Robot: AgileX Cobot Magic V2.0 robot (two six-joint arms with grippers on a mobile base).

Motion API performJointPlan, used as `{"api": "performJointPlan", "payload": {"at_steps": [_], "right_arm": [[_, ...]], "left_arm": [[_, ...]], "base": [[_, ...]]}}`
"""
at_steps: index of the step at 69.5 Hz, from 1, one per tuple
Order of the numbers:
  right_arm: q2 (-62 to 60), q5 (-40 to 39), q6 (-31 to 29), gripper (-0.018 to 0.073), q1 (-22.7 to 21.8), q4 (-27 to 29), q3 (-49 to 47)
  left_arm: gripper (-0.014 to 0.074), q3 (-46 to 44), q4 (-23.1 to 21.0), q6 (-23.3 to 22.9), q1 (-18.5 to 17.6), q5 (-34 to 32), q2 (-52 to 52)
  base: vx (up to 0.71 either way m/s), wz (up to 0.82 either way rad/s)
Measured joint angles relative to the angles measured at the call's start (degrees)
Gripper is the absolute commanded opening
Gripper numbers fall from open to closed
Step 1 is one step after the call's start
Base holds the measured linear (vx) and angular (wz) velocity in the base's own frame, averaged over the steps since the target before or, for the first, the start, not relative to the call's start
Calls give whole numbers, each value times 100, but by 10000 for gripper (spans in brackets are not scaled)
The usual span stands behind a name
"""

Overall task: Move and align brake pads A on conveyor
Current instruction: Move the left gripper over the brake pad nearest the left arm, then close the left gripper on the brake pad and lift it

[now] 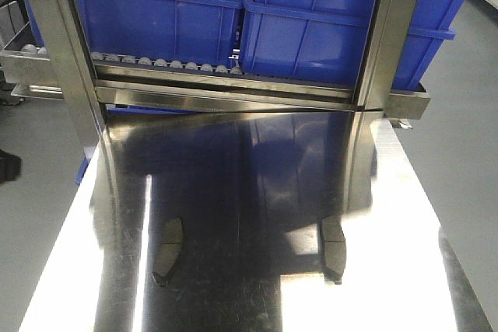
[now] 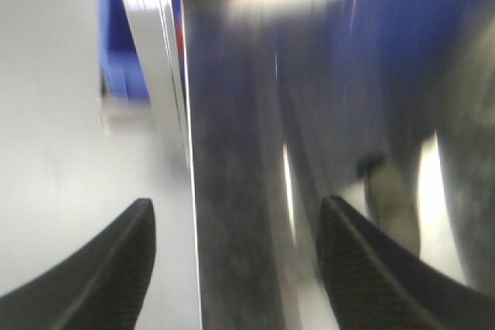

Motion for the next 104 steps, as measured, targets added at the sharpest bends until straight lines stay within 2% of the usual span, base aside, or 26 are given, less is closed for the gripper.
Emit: {"api": "performJointPlan", "payload": {"at_steps": [6,11,17,25,32,41,57,69,76,104], "right_arm": [[0,0,0,415,0,0,0],[0,0,0,415,0,0,0],[0,0,0,415,0,0,0],[0,0,0,415,0,0,0],[0,0,0,415,0,0,0],[0,0,0,415,0,0,0],[0,0,0,415,0,0,0],[0,0,0,415,0,0,0],[0,0,0,415,0,0,0],[0,0,0,415,0,0,0]], "left_arm": [[449,-119,-86,5,-8,323,598],[449,-135,-149,5,-111,342,968],[449,-135,-174,0,-430,205,1267],[449,-155,-209,-47,-1029,-82,1556],[449,-183,-208,-320,-1504,-371,1873],[449,-194,-91,-756,-1912,-654,2329],[449,-876,340,-1198,-2447,-450,3164],[449,-1476,800,-1795,-2637,-46,3811],[449,-1703,901,-2020,-2656,207,4175],[450,-2056,529,-2095,-2686,415,4691]], "base": [[0,0],[0,0],[0,0],[0,0],[0,0],[0,0],[0,0],[0,0],[0,0],[0,0]]}}
